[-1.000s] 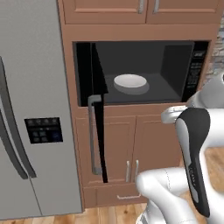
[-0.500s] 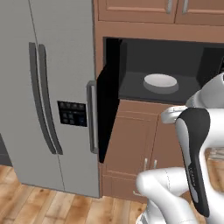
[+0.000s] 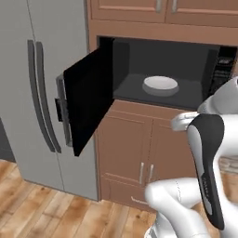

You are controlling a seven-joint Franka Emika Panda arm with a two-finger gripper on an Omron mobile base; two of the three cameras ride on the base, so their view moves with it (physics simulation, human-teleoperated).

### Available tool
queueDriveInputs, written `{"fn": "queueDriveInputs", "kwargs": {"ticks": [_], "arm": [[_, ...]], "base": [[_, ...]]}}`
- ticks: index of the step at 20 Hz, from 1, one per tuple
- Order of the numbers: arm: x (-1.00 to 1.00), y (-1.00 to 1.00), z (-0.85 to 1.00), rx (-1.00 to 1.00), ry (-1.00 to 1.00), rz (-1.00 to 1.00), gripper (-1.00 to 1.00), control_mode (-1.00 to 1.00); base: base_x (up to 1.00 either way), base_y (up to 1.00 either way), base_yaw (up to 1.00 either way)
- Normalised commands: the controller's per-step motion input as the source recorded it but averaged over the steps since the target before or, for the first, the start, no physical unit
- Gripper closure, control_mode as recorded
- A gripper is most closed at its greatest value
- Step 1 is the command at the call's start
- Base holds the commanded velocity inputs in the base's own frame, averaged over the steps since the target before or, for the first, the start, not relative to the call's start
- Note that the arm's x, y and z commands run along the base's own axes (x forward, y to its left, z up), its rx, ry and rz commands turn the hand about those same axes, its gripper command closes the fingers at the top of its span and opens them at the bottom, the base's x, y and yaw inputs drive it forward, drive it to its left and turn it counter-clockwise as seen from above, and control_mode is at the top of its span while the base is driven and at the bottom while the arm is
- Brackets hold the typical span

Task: Retrieve the reheated potato from the microwave, then place the potato, cheese, and condiment on the cutting board.

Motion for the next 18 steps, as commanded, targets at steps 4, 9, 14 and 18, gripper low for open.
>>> {"fn": "queueDriveInputs", "kwargs": {"ticks": [4, 9, 14, 18], "arm": [[0.0, 0.0, 0.0, 0.0, 0.0, 0.0, 1.0, 1.0], [0.0, 0.0, 0.0, 0.0, 0.0, 0.0, 1.0, 1.0], [0.0, 0.0, 0.0, 0.0, 0.0, 0.0, 1.0, 1.0], [0.0, 0.0, 0.0, 0.0, 0.0, 0.0, 1.0, 1.0]], "base": [[-0.55, -0.03, 0.33], [-0.42, 0.18, 0.64], [-0.3, 0.2, 0.72], [-0.31, 0.06, 0.65]]}}
